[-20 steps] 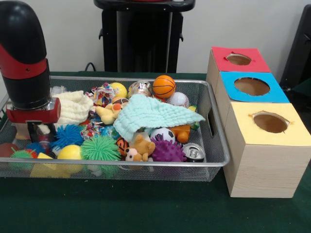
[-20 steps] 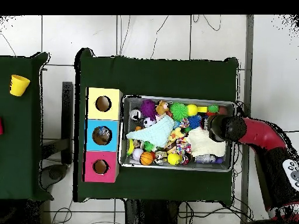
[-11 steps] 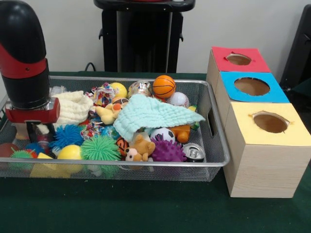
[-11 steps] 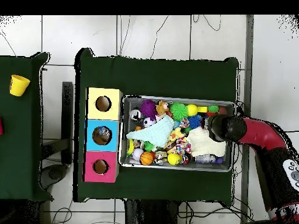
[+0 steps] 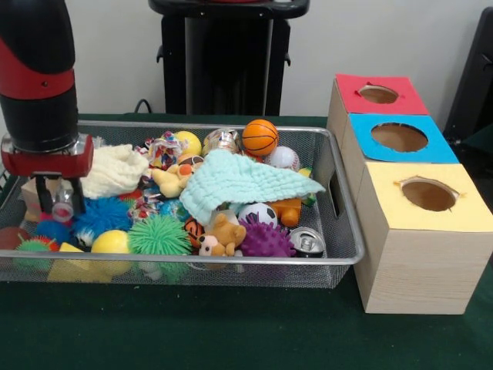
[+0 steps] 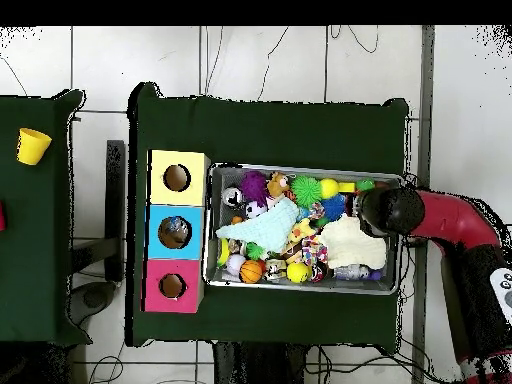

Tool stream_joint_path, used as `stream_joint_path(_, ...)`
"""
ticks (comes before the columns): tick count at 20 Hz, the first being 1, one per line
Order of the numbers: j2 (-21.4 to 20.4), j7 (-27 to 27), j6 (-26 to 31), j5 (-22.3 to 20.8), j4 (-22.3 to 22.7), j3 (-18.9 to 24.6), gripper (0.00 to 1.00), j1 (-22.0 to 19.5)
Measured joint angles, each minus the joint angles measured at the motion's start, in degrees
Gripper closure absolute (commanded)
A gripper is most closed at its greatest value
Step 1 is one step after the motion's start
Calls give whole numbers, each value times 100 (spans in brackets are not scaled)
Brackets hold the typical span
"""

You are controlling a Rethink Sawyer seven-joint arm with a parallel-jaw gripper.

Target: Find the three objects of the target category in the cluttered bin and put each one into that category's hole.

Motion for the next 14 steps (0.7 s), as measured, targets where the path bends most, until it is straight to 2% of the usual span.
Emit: stream_joint_path(14,-970,0,1019,159,83,-55,100,528)
